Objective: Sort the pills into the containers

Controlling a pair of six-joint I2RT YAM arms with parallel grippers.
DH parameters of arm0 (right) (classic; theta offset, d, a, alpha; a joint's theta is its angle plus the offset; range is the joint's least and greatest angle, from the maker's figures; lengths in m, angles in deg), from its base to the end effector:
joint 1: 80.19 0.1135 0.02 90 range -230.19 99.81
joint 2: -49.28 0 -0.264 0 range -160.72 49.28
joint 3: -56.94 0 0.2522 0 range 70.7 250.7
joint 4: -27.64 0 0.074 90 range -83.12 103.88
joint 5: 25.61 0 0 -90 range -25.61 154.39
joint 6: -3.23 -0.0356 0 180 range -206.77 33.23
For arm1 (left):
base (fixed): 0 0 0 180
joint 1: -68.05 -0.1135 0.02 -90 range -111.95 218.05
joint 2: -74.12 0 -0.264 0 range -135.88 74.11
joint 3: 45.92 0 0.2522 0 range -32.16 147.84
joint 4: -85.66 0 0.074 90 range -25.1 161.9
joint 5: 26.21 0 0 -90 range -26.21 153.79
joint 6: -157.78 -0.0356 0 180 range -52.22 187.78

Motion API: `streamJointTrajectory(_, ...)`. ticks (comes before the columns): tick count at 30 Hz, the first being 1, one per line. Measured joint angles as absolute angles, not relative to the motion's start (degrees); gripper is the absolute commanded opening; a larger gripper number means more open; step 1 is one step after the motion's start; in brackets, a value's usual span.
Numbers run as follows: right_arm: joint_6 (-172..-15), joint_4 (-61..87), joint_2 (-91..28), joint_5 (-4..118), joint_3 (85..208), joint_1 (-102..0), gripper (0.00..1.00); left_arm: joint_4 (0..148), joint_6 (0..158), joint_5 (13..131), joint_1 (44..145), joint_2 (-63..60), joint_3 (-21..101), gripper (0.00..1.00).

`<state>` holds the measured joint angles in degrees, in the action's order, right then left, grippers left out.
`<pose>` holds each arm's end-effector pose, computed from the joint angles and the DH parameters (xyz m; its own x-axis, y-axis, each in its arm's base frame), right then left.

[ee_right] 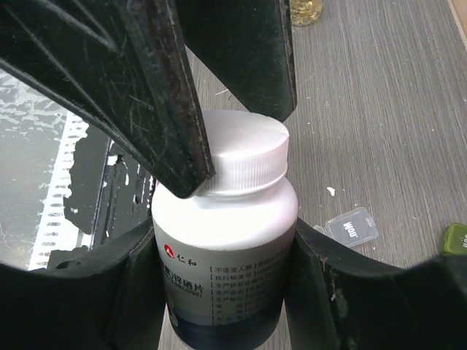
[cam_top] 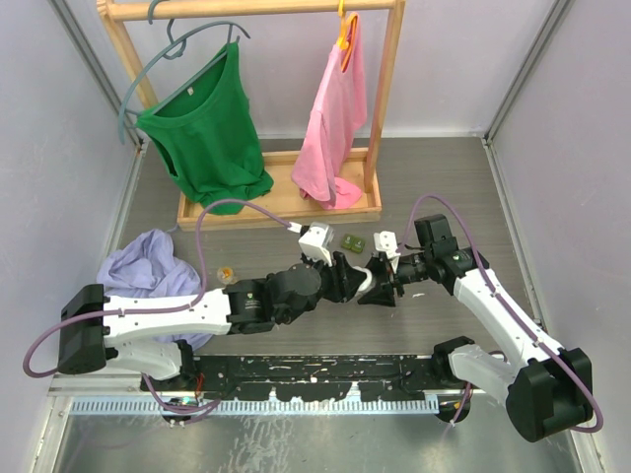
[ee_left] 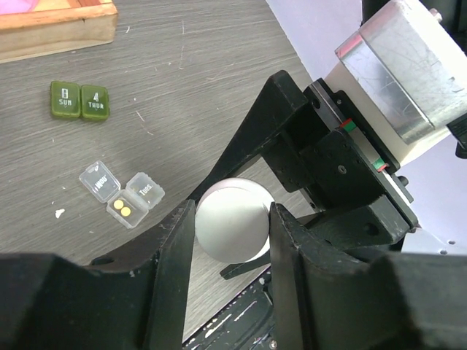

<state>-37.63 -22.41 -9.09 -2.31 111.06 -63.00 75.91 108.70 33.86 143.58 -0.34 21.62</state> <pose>0.1666 0.0858 0.2481 -0.0319 -0.3230 -0.9459 -0.9982 -0.0379 0.0466 0.0922 -0.2861 0.3074 -0.5256 -0.2351 -0.8176 0.4969 0.6953 -0.5193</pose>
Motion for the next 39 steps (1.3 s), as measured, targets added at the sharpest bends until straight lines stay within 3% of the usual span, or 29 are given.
streamJointTrajectory(3,-37.61,-22.41,-9.09,-2.29,111.06,-63.00,0.15,75.93,108.68,34.62,143.27,-0.34,21.62,0.30)
streamJointTrajectory(14,-37.63,-22.43,-9.09,-2.62,111.06,-62.75,0.15,79.36,107.35,39.17,141.85,1.98,18.23,0.29)
streamJointTrajectory(25,-37.54,-23.68,-9.09,-1.57,111.04,-62.78,0.15,99.21,92.92,55.34,137.18,2.57,8.20,0.31)
streamJointTrajectory(28,-37.41,-23.92,-9.09,-1.54,111.04,-62.78,0.15,102.60,90.45,58.69,136.15,2.54,6.56,0.38)
streamJointTrajectory(30,-37.39,-23.94,-9.09,-1.59,111.04,-62.78,0.15,103.45,89.32,59.74,135.89,2.57,6.23,0.51)
streamJointTrajectory(34,-37.39,-23.55,-9.09,-2.18,111.06,-62.78,0.15,103.38,89.36,60.46,135.93,2.89,6.16,0.98)
streamJointTrajectory(39,-37.39,-23.39,-9.09,-2.46,111.06,-62.78,0.15,99.69,93.73,59.06,136.21,7.03,5.90,0.98)
